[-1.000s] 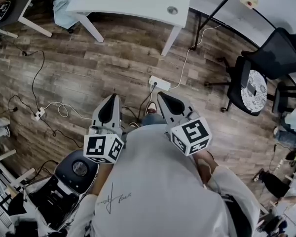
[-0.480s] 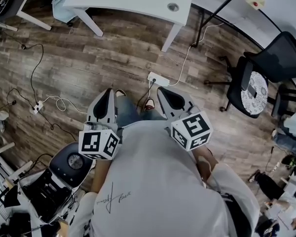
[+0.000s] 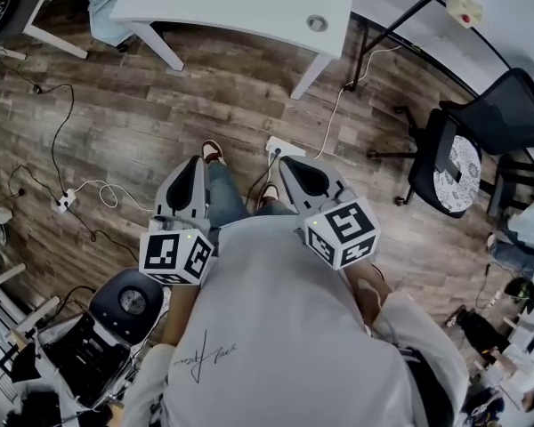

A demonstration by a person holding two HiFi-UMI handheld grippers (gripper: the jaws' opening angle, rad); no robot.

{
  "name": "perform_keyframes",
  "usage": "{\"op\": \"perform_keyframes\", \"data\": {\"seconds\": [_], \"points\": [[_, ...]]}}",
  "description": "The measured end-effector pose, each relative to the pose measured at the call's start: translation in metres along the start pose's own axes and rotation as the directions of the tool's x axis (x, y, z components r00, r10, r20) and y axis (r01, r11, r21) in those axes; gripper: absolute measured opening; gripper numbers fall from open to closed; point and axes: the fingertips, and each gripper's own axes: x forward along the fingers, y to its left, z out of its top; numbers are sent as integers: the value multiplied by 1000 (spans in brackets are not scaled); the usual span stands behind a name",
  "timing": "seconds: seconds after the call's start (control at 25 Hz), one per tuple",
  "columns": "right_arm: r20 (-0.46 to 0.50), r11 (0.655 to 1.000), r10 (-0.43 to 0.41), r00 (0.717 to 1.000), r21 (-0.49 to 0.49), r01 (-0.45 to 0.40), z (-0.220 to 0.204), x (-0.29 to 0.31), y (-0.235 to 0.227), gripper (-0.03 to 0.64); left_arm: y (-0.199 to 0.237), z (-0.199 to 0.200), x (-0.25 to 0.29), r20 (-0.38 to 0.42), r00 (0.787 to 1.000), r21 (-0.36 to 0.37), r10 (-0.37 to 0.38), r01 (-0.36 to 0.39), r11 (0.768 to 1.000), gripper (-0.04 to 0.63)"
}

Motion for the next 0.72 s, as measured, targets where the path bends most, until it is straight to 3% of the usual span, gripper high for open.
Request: {"op": "perform_keyframes", "data": {"seconds": [0.72], "points": [[-34,999,-40,999,-1,40,78,128,-7,8,113,68,92,-27,998,-6,-63,63,998,8]]}}
